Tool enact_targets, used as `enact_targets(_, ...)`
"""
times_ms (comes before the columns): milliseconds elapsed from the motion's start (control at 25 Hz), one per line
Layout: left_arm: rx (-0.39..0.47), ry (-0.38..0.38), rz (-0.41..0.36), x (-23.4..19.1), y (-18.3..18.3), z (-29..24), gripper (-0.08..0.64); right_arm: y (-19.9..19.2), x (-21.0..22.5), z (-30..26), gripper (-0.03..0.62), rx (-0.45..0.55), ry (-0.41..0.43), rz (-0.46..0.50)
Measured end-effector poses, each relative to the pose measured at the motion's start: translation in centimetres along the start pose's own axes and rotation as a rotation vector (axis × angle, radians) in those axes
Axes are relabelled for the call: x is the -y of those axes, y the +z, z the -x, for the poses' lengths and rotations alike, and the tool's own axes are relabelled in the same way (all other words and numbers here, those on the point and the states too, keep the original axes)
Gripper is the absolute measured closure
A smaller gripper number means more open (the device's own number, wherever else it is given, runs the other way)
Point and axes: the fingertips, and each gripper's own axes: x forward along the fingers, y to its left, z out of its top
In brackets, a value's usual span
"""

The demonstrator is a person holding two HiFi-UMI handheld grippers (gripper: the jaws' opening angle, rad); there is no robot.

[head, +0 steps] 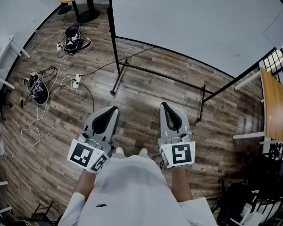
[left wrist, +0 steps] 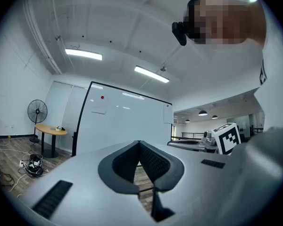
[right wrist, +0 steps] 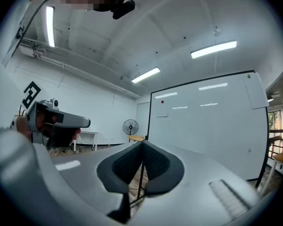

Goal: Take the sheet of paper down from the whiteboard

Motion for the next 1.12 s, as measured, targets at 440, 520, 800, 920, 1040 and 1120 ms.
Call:
enact_targets(440,-0.028,0.002,0.012,2.4,-2.1,-2.4,0.554,-1.0,3.2,1.5,0.594,0.038,-0.012,-0.012)
enact_targets(520,-0.033,0.005,0.017,2.9,-2.6,-3.2,0.554,-1.6,4.2,1.8,0.594,0.035,-0.015,-0.016)
enact_targets(800,-0.021,0.033,0.005,3.0,-2.6,-4.8,0.555,-2.1,5.7,1.3,0.594,0.055,0.008,-0.013)
enact_targets(920,-0.015,0.042,0.002,2.1,-2.3,-5.7,0.555,-2.3,6.3,0.2,0.594,0.058,0.011,-0.018)
enact_targets(1040,0.002,0.040,0.007,0.5,-1.8,-6.3,0.554,-2.2,6.1,-1.6,0.594,0.055,0.015,-0.003)
enact_targets(1120,0.016,0.034,0.011,-1.2,-1.5,-7.6,0.555,-2.3,6.5,-3.7,0.594,0.056,0.015,0.004)
